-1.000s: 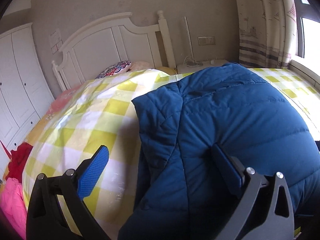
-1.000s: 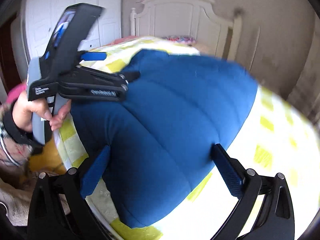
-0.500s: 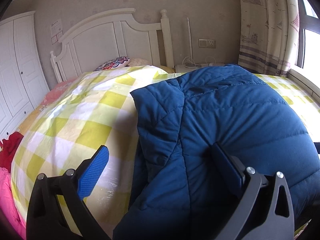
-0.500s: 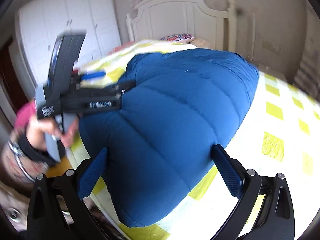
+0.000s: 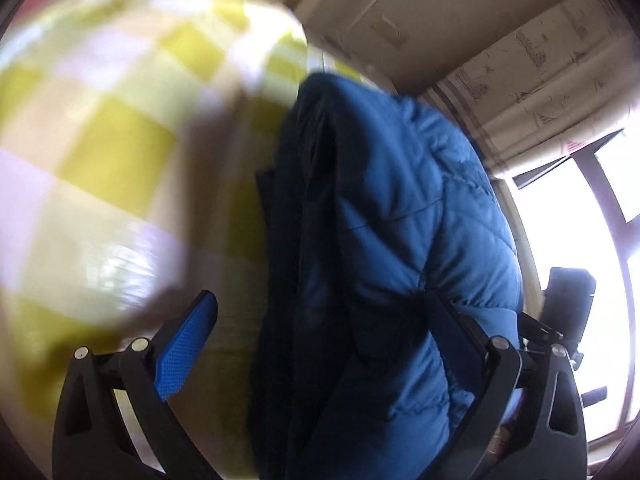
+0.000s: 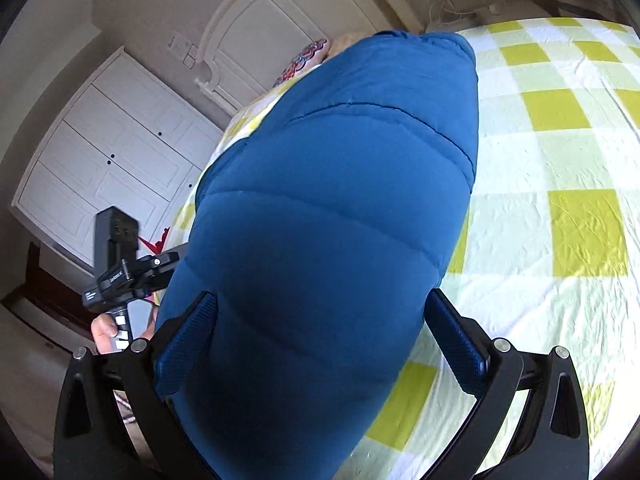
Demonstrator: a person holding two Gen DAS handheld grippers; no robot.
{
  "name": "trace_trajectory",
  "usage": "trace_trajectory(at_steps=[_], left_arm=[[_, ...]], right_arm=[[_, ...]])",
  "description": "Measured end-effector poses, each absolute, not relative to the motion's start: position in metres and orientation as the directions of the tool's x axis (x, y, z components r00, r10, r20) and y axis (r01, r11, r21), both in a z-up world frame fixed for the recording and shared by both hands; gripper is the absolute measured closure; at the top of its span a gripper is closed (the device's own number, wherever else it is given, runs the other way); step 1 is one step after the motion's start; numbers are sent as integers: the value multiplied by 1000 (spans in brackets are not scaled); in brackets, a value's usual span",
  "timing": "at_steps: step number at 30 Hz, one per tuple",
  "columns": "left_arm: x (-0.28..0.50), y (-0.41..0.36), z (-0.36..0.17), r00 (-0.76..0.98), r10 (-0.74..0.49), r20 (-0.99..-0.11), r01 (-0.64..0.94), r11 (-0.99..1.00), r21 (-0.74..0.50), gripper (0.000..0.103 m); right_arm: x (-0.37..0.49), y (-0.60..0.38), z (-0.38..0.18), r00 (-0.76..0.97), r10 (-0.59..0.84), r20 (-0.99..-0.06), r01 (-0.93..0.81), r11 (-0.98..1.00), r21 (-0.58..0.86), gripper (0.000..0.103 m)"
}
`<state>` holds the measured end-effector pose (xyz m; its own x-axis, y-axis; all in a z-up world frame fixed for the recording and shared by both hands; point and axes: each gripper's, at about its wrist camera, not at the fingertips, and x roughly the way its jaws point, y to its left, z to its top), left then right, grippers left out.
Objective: Fold large clothes
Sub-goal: 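Grasp the folded blanket with both grippers and lift it, then lower the folded blanket onto the bed with both grippers and release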
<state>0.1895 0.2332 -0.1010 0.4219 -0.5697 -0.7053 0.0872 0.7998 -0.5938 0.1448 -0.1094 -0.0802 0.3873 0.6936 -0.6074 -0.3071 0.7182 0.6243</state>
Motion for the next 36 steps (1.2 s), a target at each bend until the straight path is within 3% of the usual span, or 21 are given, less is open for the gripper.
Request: trace_trajectory(at_steps=[4, 9, 16, 21, 25, 27, 31, 36], left_arm=[[195, 234, -106, 347, -689, -636, 143, 709, -690, 2], [187, 234, -98, 327, -747, -579, 185, 652, -736, 2], [196, 212, -98, 271, -736, -621, 243, 676, -695, 2], [195, 206, -94, 260, -768, -586, 254, 639, -726, 4], [164, 190, -85, 389, -772, -503, 309, 623, -718, 24], [160, 171, -76, 442, -769, -461, 339, 620, -708, 27], [184, 134, -41, 498, -767, -404, 406, 618, -673, 32], [241, 77, 1, 487, -774, -404, 463, 621, -632, 32]], right_arm=[[150, -109, -85, 347, 709, -614, -307, 704, 640, 4], [149, -122, -80, 305, 726, -617, -302, 688, 660, 4], [156, -115, -103, 234, 794, -561, -256, 607, 753, 4], [147, -109, -96, 319, 775, -546, -313, 630, 711, 5], [130, -112, -66, 484, 703, -521, -425, 709, 562, 14], [126, -118, -48, 558, 670, -490, -458, 741, 492, 19], [139, -147, -13, 654, 606, -453, -469, 794, 386, 21], [174, -199, 14, 727, 559, -399, -406, 818, 408, 22]])
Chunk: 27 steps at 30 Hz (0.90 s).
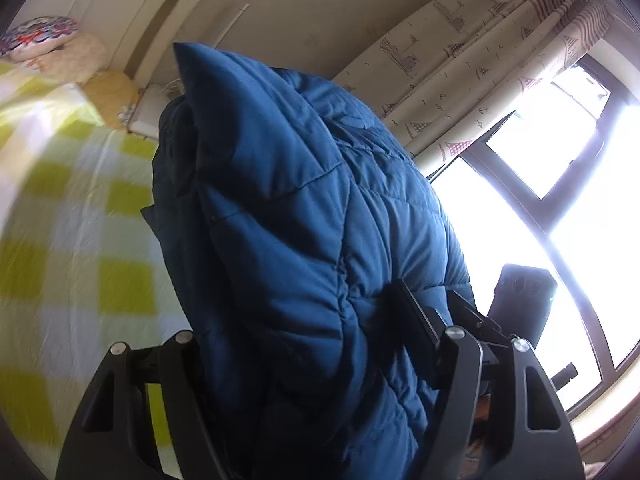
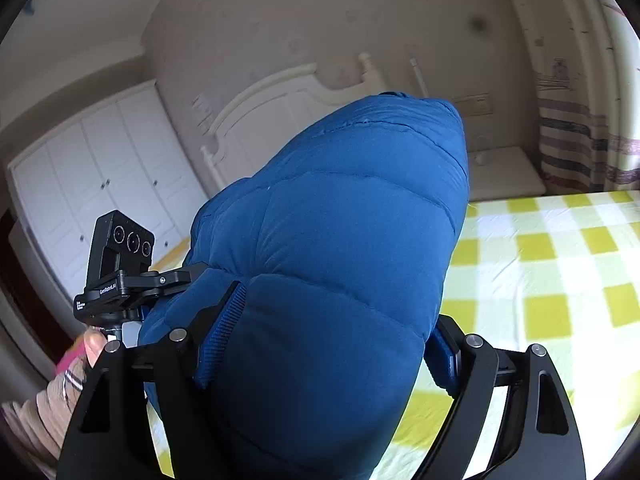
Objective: Fold large clothes
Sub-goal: 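Lower the folded blanket onto the bed with both grippers and release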
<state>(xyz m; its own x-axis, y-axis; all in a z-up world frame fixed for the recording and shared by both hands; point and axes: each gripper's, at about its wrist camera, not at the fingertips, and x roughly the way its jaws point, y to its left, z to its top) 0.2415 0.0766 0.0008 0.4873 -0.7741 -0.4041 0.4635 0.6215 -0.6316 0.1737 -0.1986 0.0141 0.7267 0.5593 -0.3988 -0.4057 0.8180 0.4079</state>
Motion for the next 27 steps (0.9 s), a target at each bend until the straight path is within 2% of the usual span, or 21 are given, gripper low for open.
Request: trace_trajectory(at_steps=[2, 4, 5, 6, 7, 9, 11, 13, 15, 17, 19, 20, 21, 22, 25, 27], left_arm=[[271, 56, -4, 473, -758, -450, 438, 645, -626, 32], [292, 39, -31, 449, -720, -530, 378, 690, -617, 32], [302, 29, -54, 422, -677, -602, 330, 734, -594, 24], [308, 22, -72, 416, -647, -639, 292, 761, -580, 18], [306, 27, -81, 444, -679, -585, 283, 725, -627, 17], [303, 29, -82, 450, -689, -568, 278, 712, -644, 17], [297, 28, -78, 464, -668, -582, 285, 734, -616, 16], [288, 31, -68, 491, -633, -599, 288, 767, -573, 16], [279, 34, -57, 538, -594, -597, 280, 795, -538, 16], [261, 42, -48, 618, -521, -588, 252, 841, -480, 14], [242, 43, -38, 729, -403, -553, 193, 896, -399, 10], [231, 45, -30, 766, -357, -534, 170, 915, -367, 4], [217, 44, -16, 812, -286, -509, 133, 940, -316, 3], [203, 45, -5, 845, -221, -487, 95, 958, -270, 2], [157, 52, 39, 928, -62, -368, 5, 988, -152, 2], [120, 64, 70, 966, 39, -254, -59, 996, -72, 2]], right_arm=[[198, -223, 8, 730, 545, -412, -364, 820, 441, 22], [231, -238, -19, 686, 537, -492, -286, 819, 497, 21], [246, -243, -38, 656, 501, -565, -221, 843, 491, 21], [255, -244, -53, 625, 458, -632, -172, 870, 461, 11], [261, -252, -69, 617, 461, -638, -136, 860, 491, 10], [260, -252, -72, 615, 477, -628, -114, 841, 528, 10], [251, -237, -56, 661, 382, -646, -108, 900, 422, 10], [230, -215, -31, 759, 268, -594, -112, 952, 286, 9], [211, -197, -16, 799, 300, -521, -191, 948, 253, 10], [200, -160, -14, 810, 274, -518, -235, 962, 141, 10], [200, -117, -37, 793, 191, -578, -265, 963, -45, 10], [201, -103, -50, 791, 138, -596, -266, 955, -134, 9], [200, -88, -65, 813, 84, -576, -256, 940, -225, 8], [197, -86, -70, 831, 68, -552, -246, 935, -254, 8], [200, -95, -59, 780, 129, -612, -264, 955, -135, 8], [178, -106, -31, 798, 194, -571, -280, 958, -66, 7]])
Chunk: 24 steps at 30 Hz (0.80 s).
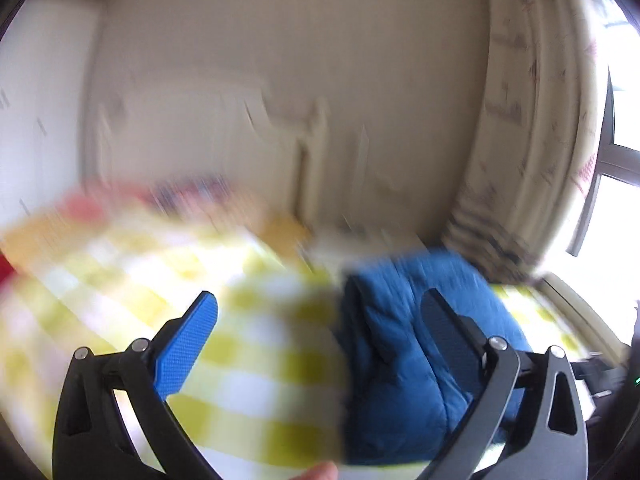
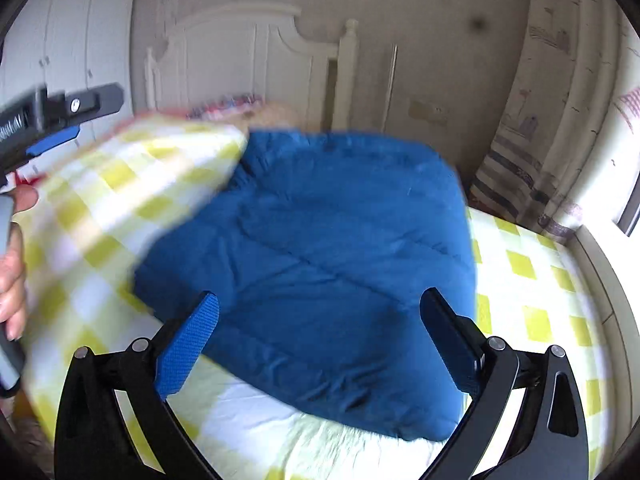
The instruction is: Fold large clothes
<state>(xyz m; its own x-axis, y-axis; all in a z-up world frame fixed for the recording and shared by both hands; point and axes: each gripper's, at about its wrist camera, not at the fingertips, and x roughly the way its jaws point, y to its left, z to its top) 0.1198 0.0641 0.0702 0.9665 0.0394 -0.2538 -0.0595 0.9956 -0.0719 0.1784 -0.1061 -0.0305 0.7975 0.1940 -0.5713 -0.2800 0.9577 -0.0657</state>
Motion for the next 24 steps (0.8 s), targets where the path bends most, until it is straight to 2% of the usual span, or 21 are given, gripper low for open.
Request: trace_trajectory(at_steps=[3, 5, 6, 9, 14, 20, 24], left_arm=[[80, 54, 117, 981, 166, -97, -164, 986, 26, 2], [57, 48, 136, 974, 219, -55, -217, 975, 43, 2], [47, 42, 147, 973, 229, -37, -227, 973, 39, 2], [25, 31, 155, 991, 134, -26, -134, 991, 5, 2], [-2, 26, 123, 991, 104, -87, -102, 994, 26, 2], [11, 7, 61, 960, 63, -272, -57, 998, 28, 2], [14, 0, 33, 939, 30, -343, -18, 999, 41, 2]], right_arm=[[134, -130, 24, 887, 183, -425, -238, 968, -80, 4], [113, -142, 52, 923, 148, -356, -188, 979, -80, 4], [105, -147, 59, 930, 136, -342, -170, 983, -73, 4], [80, -158, 74, 940, 108, -325, -132, 990, -51, 4], [45, -166, 65, 935, 62, -349, -96, 992, -82, 4], [22, -180, 31, 904, 80, -419, -97, 995, -19, 4], [17, -172, 7, 890, 61, -453, -94, 994, -52, 4]])
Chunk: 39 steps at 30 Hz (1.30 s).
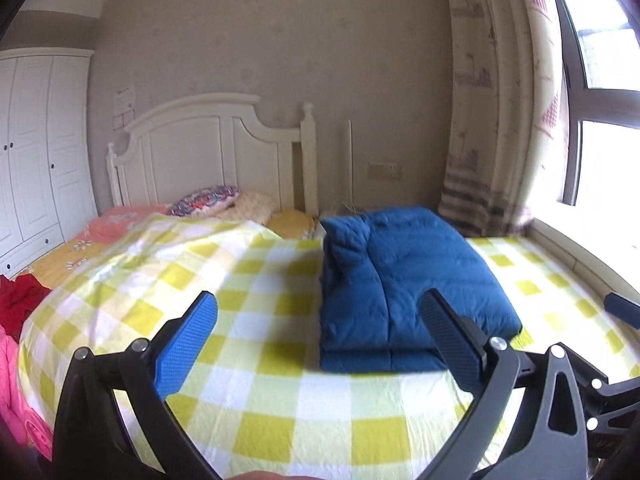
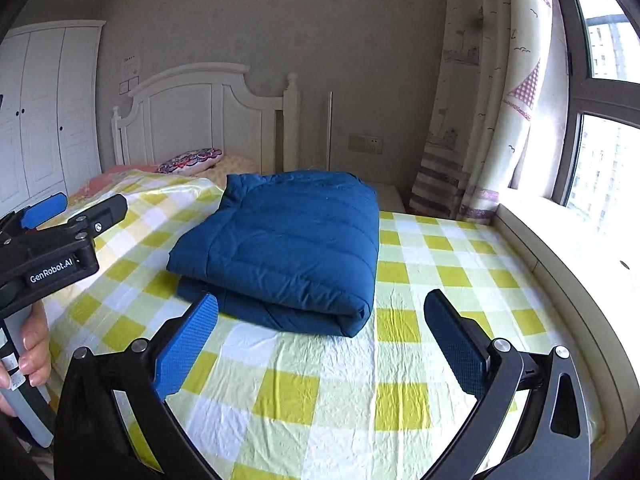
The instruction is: Fold large clothes
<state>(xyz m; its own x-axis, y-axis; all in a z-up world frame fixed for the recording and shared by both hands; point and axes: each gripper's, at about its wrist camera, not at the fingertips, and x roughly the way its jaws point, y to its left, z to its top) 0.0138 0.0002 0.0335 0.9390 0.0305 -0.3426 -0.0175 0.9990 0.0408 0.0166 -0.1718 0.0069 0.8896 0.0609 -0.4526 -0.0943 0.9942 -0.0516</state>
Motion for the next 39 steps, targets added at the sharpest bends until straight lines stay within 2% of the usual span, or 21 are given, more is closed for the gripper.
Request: trace_trajectory(at_steps=[8, 39], left_arm=[[10, -5, 11, 934, 5, -357, 10, 999, 40, 2], [8, -7, 9, 935, 0, -356, 20, 998, 51, 2]], right_arm=[[15, -165, 3, 888, 46, -458, -86, 994, -67, 4], [12, -165, 4, 885, 43, -463, -82, 995, -64, 4]])
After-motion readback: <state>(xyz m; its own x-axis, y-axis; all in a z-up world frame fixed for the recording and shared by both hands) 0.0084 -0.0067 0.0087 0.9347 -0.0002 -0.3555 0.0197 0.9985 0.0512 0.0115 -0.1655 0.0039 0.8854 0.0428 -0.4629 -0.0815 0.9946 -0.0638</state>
